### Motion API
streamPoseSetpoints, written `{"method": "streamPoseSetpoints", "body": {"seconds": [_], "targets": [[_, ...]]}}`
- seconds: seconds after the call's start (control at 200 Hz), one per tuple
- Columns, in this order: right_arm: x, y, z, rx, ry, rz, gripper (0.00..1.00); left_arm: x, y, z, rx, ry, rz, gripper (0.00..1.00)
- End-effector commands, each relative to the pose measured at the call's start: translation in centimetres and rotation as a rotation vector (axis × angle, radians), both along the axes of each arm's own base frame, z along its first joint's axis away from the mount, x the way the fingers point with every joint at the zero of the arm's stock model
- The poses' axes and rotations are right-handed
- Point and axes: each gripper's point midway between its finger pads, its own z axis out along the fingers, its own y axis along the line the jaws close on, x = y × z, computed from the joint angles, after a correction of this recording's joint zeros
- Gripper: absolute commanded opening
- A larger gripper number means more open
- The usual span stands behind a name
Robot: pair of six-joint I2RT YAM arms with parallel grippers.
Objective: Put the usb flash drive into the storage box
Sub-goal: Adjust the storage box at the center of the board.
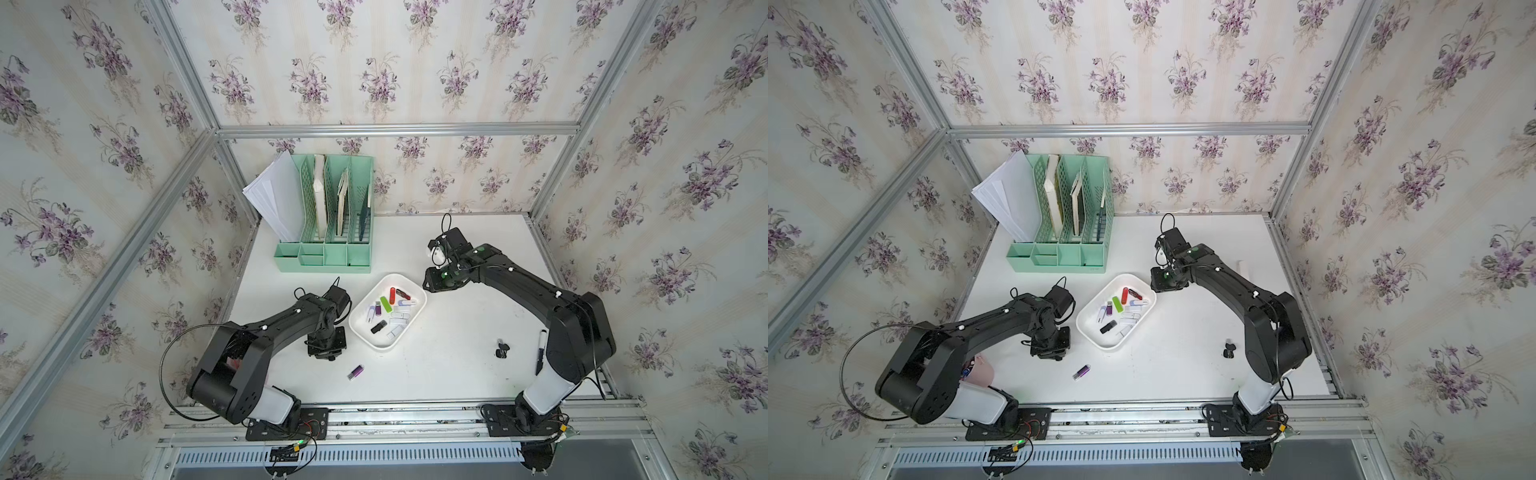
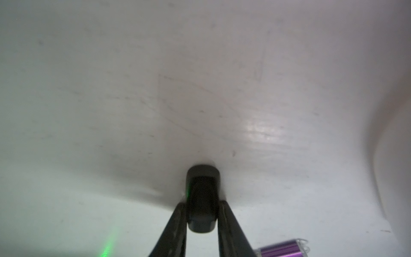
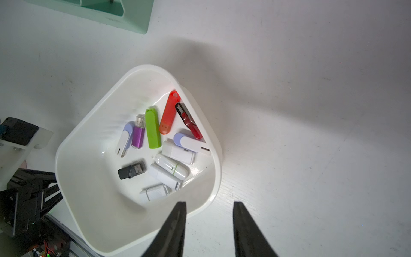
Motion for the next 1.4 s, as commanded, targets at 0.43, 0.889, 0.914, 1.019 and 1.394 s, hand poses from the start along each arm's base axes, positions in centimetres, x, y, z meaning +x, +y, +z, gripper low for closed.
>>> {"method": "streamPoseSetpoints", "body": {"seconds": [0.43,0.889,0.914,1.019,1.394], "targets": [[0.2,-0.4,-0.8,-0.029,0.006,-0.023,0.4,1.5,1.6,8.2,0.073,-0.122,-0.046,0.28],[0.8,-1.4,-4.6,-0.057,0.065,-0.068,0.41,6.9,-3.8,13.7,0.027,-0.215,-0.139,0.3],[0.7,-1.3,-4.8,-0.056,0.072,-0.063,0.4,7.1,-4.0,13.7,0.026,-0.218,-0.143,0.3],[0.5,-0.8,-5.0,-0.049,0.073,-0.041,0.4,7.5,-4.6,13.6,0.02,-0.22,-0.15,0.3],[0.9,-0.2,-5.1,-0.04,0.077,-0.03,0.4,7.4,-4.6,10.7,0.043,-0.17,-0.159,0.47]]}}
